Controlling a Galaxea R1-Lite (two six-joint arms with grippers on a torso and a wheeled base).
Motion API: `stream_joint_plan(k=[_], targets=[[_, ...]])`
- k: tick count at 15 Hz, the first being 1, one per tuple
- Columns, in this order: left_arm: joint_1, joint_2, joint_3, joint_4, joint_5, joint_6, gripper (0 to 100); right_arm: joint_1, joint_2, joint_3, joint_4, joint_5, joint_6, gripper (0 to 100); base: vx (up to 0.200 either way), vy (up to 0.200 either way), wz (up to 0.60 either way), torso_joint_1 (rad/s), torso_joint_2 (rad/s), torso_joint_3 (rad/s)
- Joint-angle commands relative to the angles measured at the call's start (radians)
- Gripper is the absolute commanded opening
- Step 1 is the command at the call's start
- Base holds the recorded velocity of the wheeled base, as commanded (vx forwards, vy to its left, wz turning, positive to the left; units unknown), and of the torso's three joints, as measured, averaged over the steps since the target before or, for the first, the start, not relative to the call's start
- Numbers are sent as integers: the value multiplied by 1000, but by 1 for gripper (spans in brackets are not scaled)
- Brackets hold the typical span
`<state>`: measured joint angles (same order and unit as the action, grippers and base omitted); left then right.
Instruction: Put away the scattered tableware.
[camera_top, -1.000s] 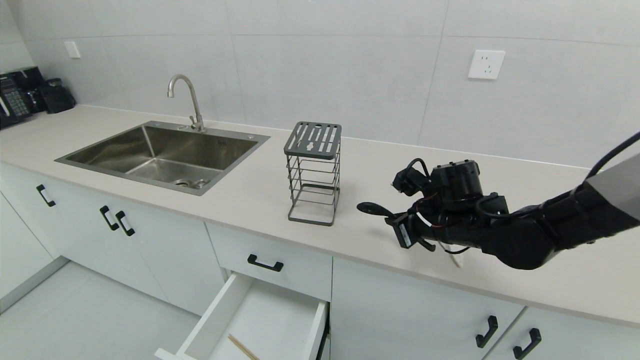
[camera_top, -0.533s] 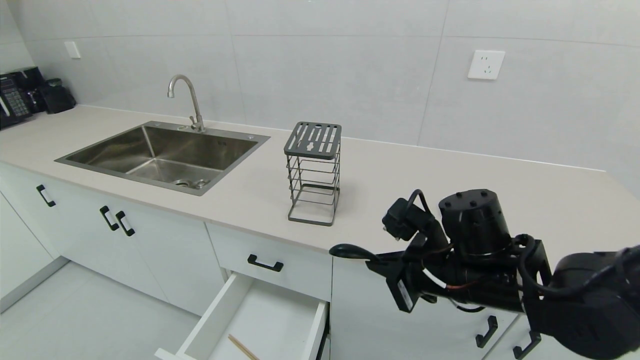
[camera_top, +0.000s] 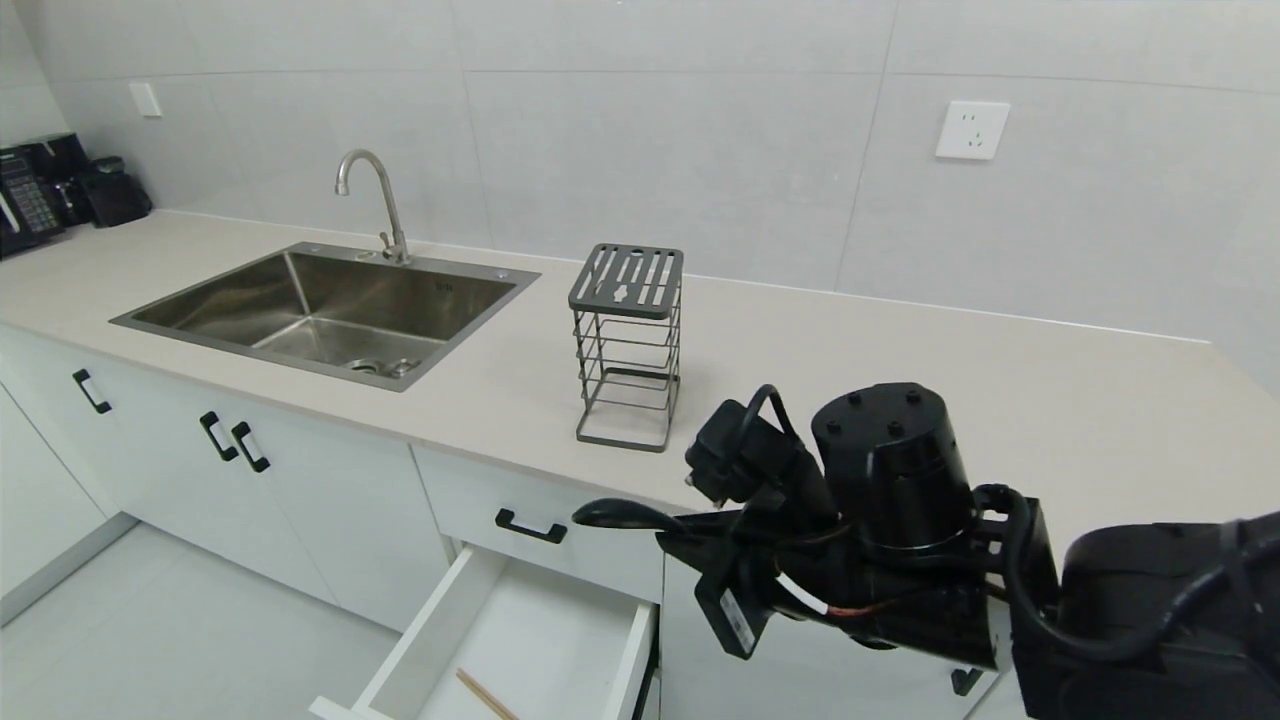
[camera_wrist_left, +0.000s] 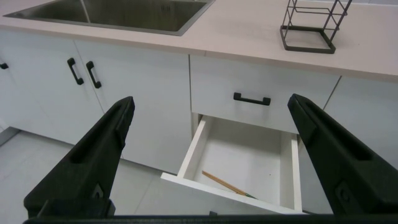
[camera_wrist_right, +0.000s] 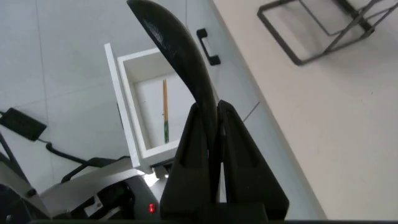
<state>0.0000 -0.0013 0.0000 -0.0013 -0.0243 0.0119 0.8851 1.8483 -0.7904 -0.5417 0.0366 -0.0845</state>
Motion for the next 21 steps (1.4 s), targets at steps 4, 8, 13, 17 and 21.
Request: stream_joint_plan(k=[4,8,13,17,21], targets=[[0,1,0,0,0,0,100,81,209,-211,20,-15,19,0,0,0,0,0,0,0],[0,1,0,0,0,0,100,127,304,-317,29,-32,134,0,0,0,0,0,0,0],[0,1,0,0,0,0,100,127,345,-441,120,-40,328,0,0,0,0,0,0,0],[0,1,0,0,0,0,100,149,430,-526,72,-38,244,0,0,0,0,0,0,0],[0,1,0,0,0,0,100,150,491,-602,25,-27,-69,0,0,0,0,0,0,0]])
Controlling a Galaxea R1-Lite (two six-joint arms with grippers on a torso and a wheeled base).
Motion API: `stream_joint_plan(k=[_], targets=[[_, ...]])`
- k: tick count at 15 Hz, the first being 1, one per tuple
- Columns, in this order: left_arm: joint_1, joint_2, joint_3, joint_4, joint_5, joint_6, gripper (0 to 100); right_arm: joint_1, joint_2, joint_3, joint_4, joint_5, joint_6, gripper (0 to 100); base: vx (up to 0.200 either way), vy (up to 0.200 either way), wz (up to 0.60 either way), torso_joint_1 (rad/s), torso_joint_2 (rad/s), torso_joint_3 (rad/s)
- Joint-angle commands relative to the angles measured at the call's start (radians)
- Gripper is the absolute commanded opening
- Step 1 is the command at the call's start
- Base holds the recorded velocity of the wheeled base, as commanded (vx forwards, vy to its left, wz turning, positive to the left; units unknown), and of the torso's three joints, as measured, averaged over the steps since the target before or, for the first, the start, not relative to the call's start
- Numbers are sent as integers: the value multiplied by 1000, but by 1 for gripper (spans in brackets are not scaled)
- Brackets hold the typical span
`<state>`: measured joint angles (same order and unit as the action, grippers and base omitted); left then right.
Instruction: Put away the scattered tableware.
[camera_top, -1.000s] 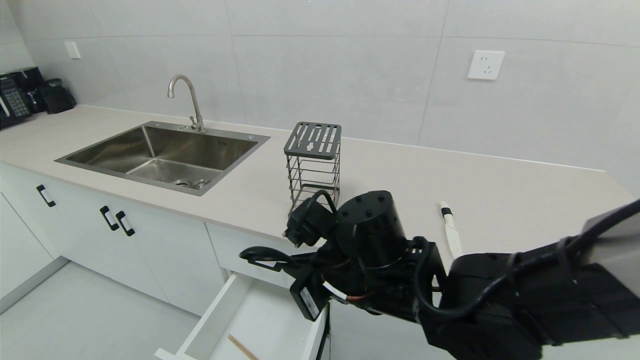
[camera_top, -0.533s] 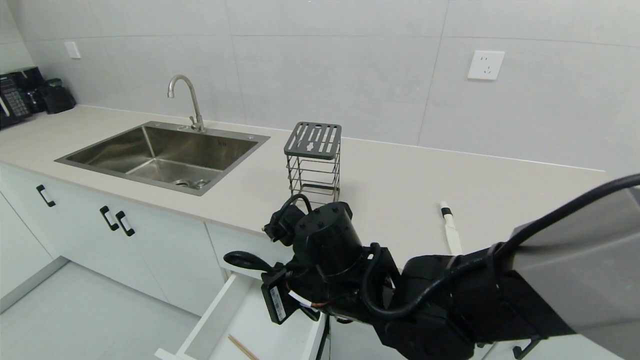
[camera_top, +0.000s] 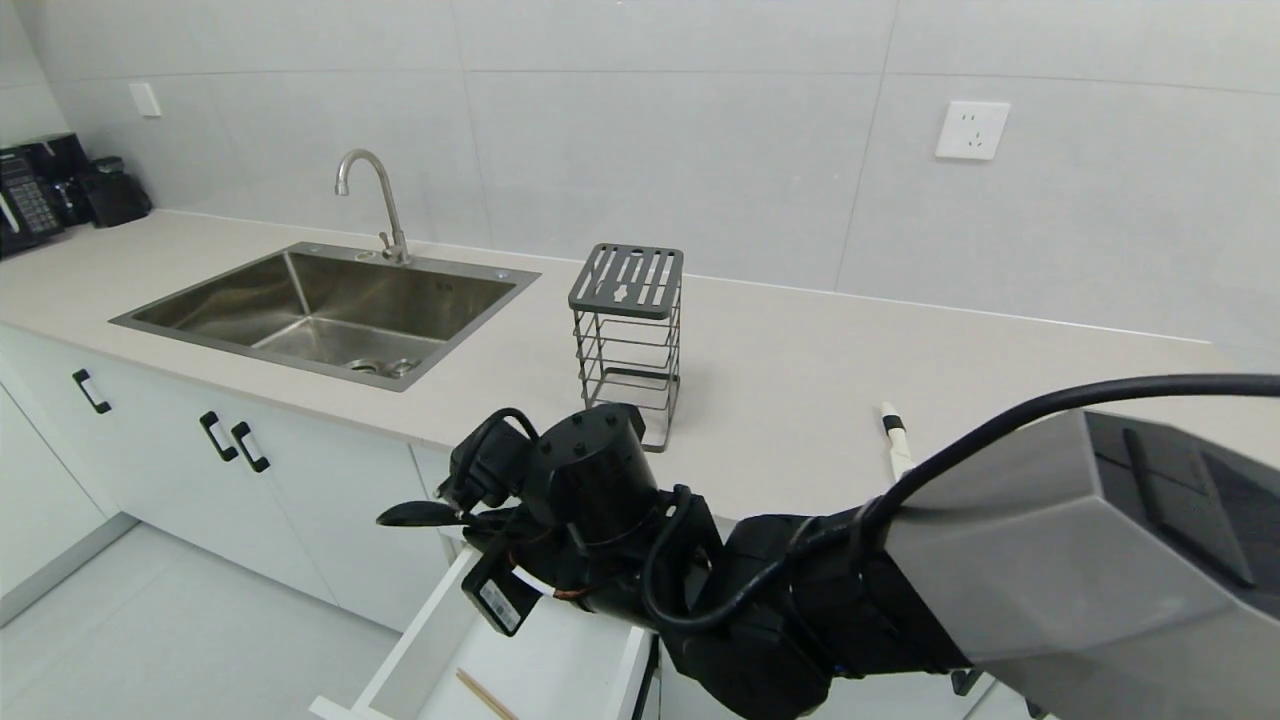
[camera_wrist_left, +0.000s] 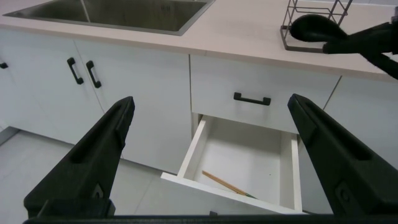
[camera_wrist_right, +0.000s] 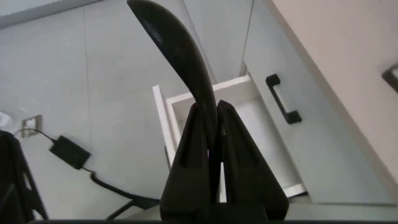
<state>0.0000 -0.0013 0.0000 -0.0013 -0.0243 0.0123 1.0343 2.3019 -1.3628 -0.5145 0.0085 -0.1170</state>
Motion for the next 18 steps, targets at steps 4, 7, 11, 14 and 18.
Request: stream_joint_plan(k=[4,7,11,14,18], targets=[[0,1,0,0,0,0,100,1,51,-30,-2,-1,-47,0,0,0,0,0,0,0],[0,1,0,0,0,0,100,1,79,-50,-4,-1,-15,0,0,0,0,0,0,0],[0,1,0,0,0,0,100,1,110,-105,-4,-1,0,0,0,0,0,-88,177,93],[0,1,0,0,0,0,100,3,128,-119,-1,1,2,0,0,0,0,-162,325,167],[0,1,0,0,0,0,100,10,152,-151,60,-2,-4,0,0,0,0,-242,506,259]])
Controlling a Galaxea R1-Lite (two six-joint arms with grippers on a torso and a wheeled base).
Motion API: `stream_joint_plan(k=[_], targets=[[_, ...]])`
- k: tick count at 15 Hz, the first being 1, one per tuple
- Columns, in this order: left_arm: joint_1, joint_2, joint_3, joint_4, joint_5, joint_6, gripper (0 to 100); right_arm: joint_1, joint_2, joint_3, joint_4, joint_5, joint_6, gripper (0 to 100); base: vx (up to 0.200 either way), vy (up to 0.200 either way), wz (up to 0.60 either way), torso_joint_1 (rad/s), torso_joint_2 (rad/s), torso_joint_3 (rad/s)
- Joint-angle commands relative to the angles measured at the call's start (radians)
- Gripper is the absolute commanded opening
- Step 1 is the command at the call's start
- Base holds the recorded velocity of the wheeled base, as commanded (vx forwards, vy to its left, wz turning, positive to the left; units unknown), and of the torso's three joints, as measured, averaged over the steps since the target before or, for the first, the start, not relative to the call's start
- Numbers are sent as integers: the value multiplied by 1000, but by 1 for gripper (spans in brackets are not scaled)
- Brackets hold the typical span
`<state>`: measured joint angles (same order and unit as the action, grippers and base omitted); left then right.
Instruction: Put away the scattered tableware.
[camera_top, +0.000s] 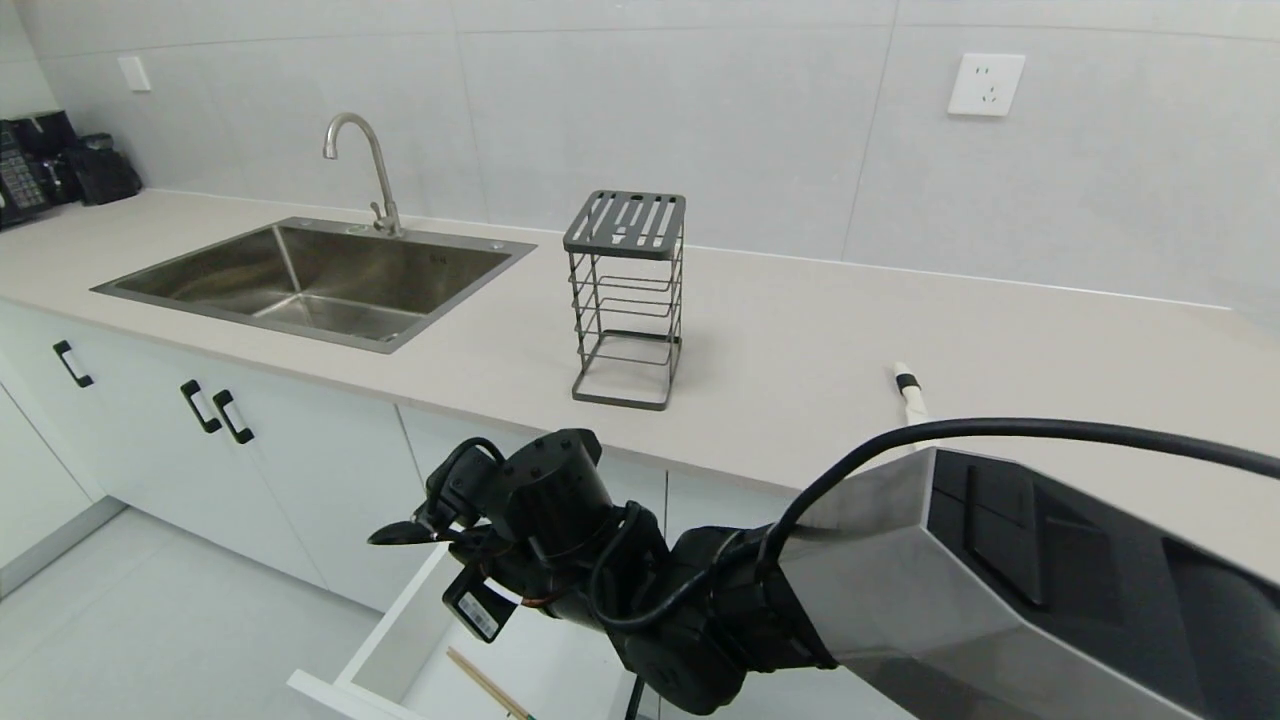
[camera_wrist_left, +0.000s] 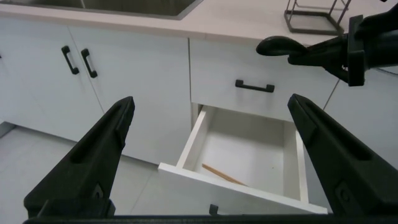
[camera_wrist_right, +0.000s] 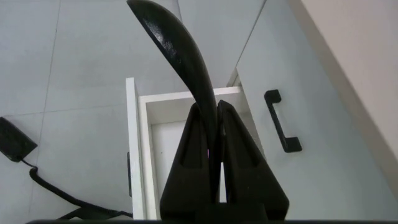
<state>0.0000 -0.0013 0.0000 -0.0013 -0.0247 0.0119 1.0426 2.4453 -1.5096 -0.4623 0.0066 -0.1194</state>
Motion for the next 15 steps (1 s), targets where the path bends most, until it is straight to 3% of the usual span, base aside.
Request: stream_joint_plan(k=[1,9,15], targets=[[0,1,0,0,0,0,100,2,8,-4,33,0,-2,0,0,0,0,-242,515,266],[0,1,0,0,0,0,100,-3,66,-70,82,4,1,0,0,0,0,-44,94,50],[0,1,0,0,0,0,100,-9,133,-173,103,32,0,0,0,0,0,-199,421,216]])
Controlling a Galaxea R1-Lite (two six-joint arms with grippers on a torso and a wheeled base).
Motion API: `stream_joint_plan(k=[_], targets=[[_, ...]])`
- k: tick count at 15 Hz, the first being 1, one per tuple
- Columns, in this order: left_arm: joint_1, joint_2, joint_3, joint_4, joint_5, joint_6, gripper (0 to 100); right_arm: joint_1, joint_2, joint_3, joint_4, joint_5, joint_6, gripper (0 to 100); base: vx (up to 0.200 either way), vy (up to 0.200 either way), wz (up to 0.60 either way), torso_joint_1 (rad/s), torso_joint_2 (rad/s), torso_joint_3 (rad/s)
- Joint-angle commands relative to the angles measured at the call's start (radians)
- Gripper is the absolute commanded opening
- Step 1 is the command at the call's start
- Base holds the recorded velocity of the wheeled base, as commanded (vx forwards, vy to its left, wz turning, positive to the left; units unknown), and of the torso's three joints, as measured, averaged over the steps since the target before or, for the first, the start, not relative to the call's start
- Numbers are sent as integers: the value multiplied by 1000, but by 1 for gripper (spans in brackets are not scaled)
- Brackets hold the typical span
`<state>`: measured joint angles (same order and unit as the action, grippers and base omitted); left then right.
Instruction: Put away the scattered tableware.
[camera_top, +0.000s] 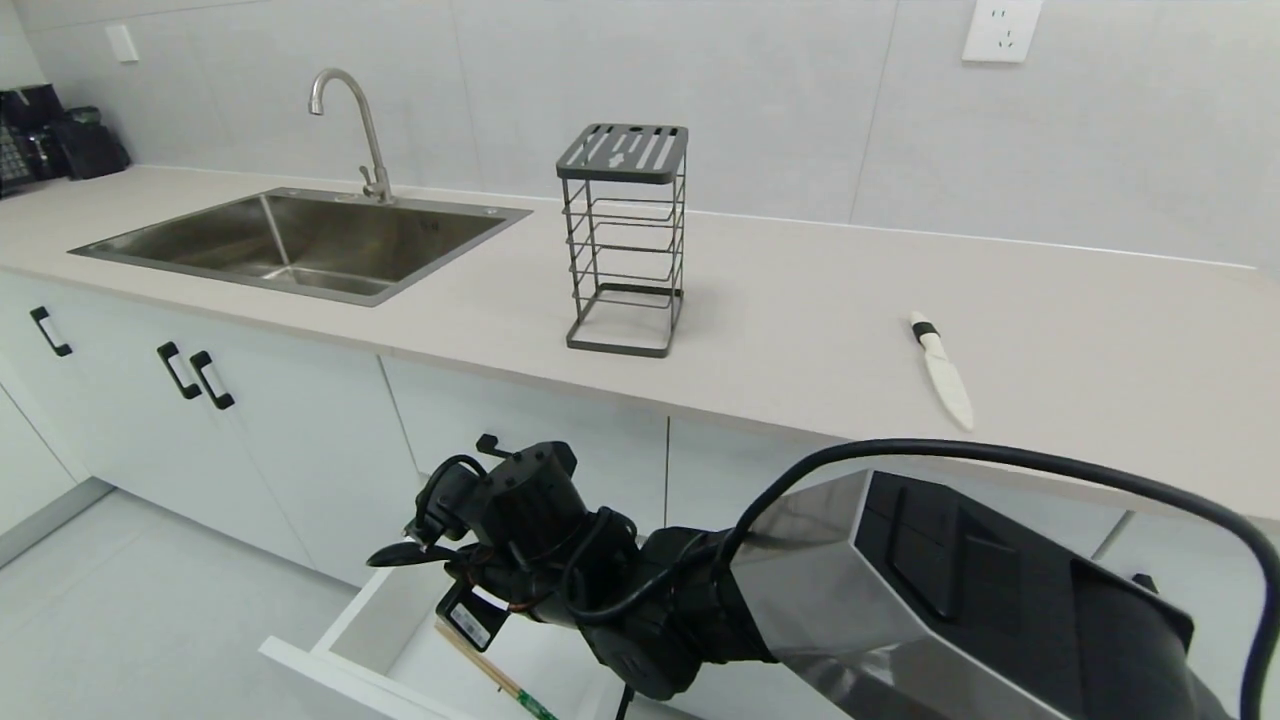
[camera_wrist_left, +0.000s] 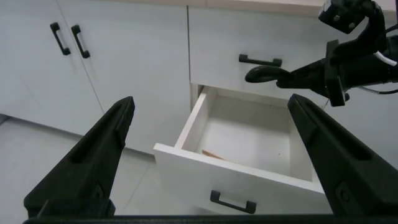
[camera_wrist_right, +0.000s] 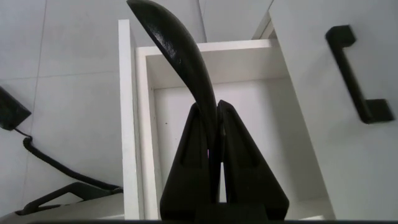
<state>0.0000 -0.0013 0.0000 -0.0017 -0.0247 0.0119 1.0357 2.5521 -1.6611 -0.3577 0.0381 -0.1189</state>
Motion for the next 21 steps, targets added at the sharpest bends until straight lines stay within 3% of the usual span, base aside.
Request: stream_joint_plan(k=[1,13,21], targets=[[0,1,0,0,0,0,100,-2,33,-34,0,0,-1,0,0,0,0,-232,491,261],[0,1,0,0,0,0,100,-29,114,-180,49,-9,-7,0,0,0,0,-205,448,238],[0,1,0,0,2,0,100,-45,158,-240,85,-10,-15,0,0,0,0,-20,52,34]])
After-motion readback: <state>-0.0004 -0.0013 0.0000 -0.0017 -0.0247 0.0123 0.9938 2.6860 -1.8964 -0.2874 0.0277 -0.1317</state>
